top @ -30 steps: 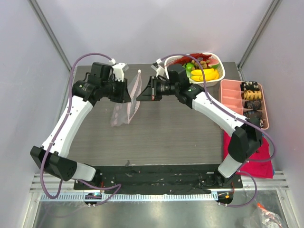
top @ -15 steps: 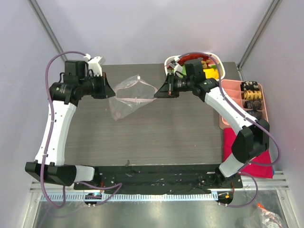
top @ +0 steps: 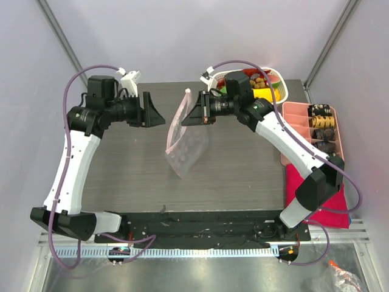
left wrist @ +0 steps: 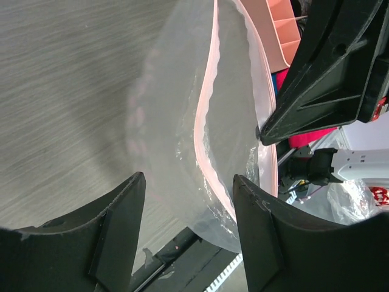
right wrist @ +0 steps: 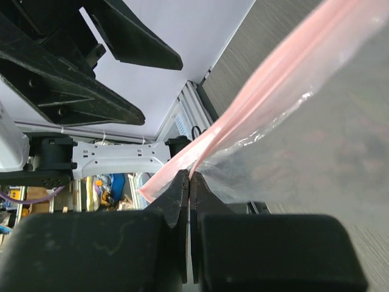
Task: Place the food in the zip-top bag and seal the zipper
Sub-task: Open the zipper of the food storage bag at the center of the board.
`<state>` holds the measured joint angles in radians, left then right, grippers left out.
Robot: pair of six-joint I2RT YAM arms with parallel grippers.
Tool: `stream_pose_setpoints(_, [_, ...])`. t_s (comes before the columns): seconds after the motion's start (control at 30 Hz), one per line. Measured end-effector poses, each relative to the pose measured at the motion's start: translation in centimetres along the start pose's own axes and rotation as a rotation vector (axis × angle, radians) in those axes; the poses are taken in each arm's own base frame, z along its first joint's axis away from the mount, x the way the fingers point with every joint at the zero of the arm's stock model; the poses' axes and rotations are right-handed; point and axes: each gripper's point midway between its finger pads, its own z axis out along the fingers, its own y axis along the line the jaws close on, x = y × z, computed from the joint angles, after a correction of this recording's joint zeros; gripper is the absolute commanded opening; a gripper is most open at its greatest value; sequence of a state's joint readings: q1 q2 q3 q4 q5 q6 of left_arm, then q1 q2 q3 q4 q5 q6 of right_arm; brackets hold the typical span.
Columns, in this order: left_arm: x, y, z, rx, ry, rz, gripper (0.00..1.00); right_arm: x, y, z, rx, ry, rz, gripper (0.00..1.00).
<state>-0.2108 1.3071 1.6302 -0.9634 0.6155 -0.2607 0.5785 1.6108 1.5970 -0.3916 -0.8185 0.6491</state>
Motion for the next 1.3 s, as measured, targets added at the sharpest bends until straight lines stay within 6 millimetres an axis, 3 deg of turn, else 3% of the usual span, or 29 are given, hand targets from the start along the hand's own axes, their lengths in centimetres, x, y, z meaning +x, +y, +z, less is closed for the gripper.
stream_pose_setpoints(0.27, [-0.3,-1.8,1.6,-0.027,0.024,0.098,0.49,-0.3,0.5,0.6,-0.005,-0.002,-0.001,0.01])
stream_pose_setpoints(0.4, [-0.2,-0.8,2.7,-0.100,0.046,0.136,0.49,0.1,0.1,1.3,-0.002,0.012,0.011,0.01])
stream_pose_setpoints(0.57, [0.8,0.9,4.7,-0.169,0.114,0.163,0.61,0.1,-0.1,1.6,0.003,0.012,0.022,0.01])
stream_pose_setpoints(0.7, [1.7,1.6,6.0,-0.188,0.165,0.177,0.59,-0.1,-0.1,1.6,0.003,0.007,0.022,0.01])
stream_pose_setpoints(0.77, [1.9,1.8,6.2,-0.198,0.176,0.185,0.52,-0.1,-0.2,1.7,0.004,0.004,0.024,0.01])
stream_pose_setpoints(0.8, [1.9,1.9,6.3,-0.205,0.179,0.191,0.46,-0.2,-0.3,1.8,0.005,0.004,0.025,0.01])
stream_pose_setpoints(0.83, [1.9,2.1,6.2,-0.215,0.179,0.193,0.31,-0.2,-0.3,1.8,0.006,0.004,0.026,0.01])
stream_pose_setpoints(0.93, [1.9,2.8,5.8,-0.259,0.186,0.220,0.21,-0.2,-0.4,1.8,0.009,0.003,0.028,0.01])
stream_pose_setpoints(1.0, [1.8,3.3,5.3,-0.286,0.190,0.234,0.21,-0.4,-0.7,1.7,0.016,-0.005,0.030,0.01])
stream_pose_setpoints(1.13, [1.7,4.0,3.7,-0.322,0.198,0.241,0.00,0.0,-3.6,0.9,0.074,-0.011,0.072,0.01])
stream_pose_setpoints(1.3, [1.4,6.3,0.7,-0.376,0.187,0.181,0.00,0.6,-10.4,-1.8,0.216,-0.015,0.179,0.01])
